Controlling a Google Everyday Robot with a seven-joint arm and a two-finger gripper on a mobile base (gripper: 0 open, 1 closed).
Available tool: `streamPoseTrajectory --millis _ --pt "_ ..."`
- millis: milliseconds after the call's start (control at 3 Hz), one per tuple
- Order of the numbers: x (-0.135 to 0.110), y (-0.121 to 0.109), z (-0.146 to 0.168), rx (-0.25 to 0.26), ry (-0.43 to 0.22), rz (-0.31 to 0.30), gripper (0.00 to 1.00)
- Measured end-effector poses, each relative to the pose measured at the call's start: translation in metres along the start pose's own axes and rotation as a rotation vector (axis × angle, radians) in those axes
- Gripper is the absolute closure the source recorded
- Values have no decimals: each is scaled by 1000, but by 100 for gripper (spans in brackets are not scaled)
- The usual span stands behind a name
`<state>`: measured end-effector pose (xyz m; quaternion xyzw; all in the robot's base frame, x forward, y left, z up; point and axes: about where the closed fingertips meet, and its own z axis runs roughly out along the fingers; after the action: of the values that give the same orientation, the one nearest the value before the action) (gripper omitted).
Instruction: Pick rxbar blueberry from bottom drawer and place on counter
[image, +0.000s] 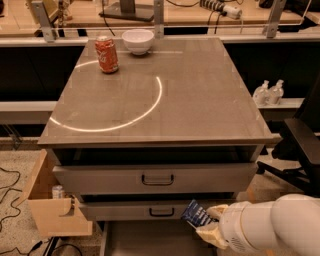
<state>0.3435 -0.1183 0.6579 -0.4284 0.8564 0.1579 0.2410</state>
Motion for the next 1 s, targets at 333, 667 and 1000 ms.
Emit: streamPoseTrajectory --millis 333,667,1000 --pt "-7 -8 -25 37 15 -25 100" --pt "-17 -9 -43 85 23 -49 100" --pt "-17 -9 -43 85 23 -49 100"
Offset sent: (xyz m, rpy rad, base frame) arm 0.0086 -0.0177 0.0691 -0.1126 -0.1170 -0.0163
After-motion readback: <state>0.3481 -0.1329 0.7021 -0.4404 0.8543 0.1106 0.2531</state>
